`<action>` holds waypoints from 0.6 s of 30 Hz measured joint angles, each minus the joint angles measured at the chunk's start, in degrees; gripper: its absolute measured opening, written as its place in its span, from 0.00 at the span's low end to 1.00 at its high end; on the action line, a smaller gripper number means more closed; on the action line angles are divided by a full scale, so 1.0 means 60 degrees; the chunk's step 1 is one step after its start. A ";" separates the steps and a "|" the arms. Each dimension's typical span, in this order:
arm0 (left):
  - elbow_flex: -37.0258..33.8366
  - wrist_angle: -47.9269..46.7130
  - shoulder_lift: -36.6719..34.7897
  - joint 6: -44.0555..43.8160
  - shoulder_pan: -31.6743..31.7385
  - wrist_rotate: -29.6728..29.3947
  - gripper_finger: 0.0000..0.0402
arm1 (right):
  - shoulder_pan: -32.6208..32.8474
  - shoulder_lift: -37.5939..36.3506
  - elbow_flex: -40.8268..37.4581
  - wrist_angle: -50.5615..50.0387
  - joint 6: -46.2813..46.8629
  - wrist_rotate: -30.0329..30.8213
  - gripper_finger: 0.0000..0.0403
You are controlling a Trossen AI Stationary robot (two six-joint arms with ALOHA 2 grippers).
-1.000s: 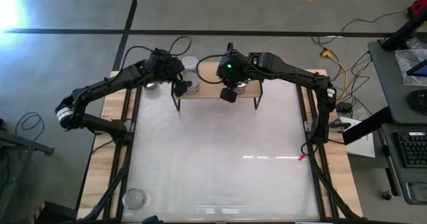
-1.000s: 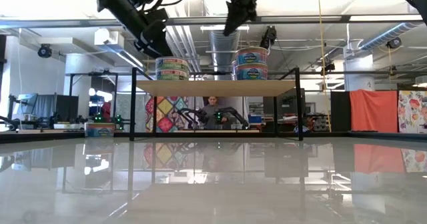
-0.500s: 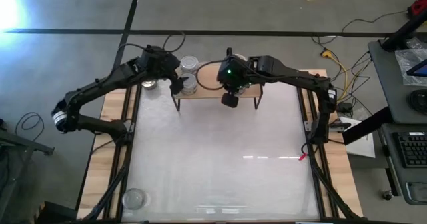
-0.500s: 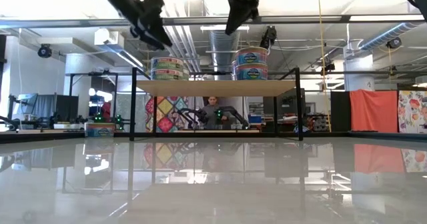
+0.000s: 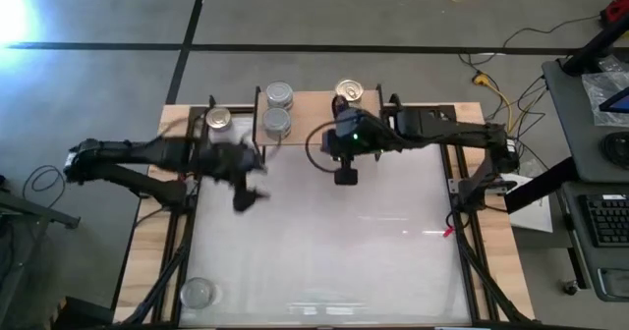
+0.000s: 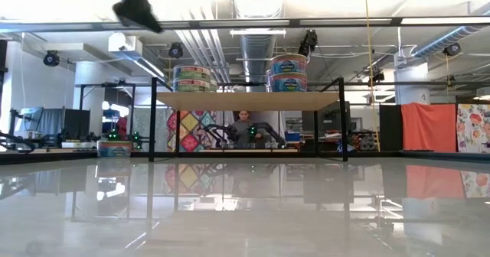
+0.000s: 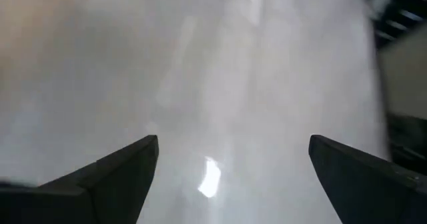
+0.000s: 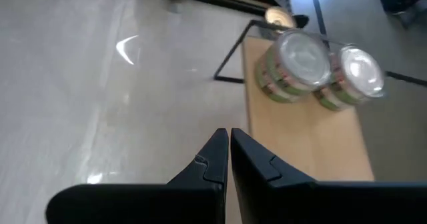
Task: Stack canned seafood by type on shelf
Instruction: Stack the blue tuna can on top of the blue tuna can on the shelf
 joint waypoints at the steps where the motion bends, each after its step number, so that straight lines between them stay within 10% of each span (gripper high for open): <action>1: -0.0084 -0.0113 0.0006 -0.0725 -0.0633 0.0003 0.93 | 0.0081 -0.0097 -0.0304 0.0185 0.0006 0.0004 0.03; 9: -0.0167 -0.1180 0.0463 -0.4825 -0.4338 -0.2436 0.93 | 0.0831 -0.0767 -0.1882 0.0727 0.1036 0.0009 0.03; 18: -0.0174 -0.3945 0.0191 -0.6437 -0.4308 -0.7457 0.93 | 0.2816 -0.1473 -0.3524 0.1833 0.3155 0.0011 0.03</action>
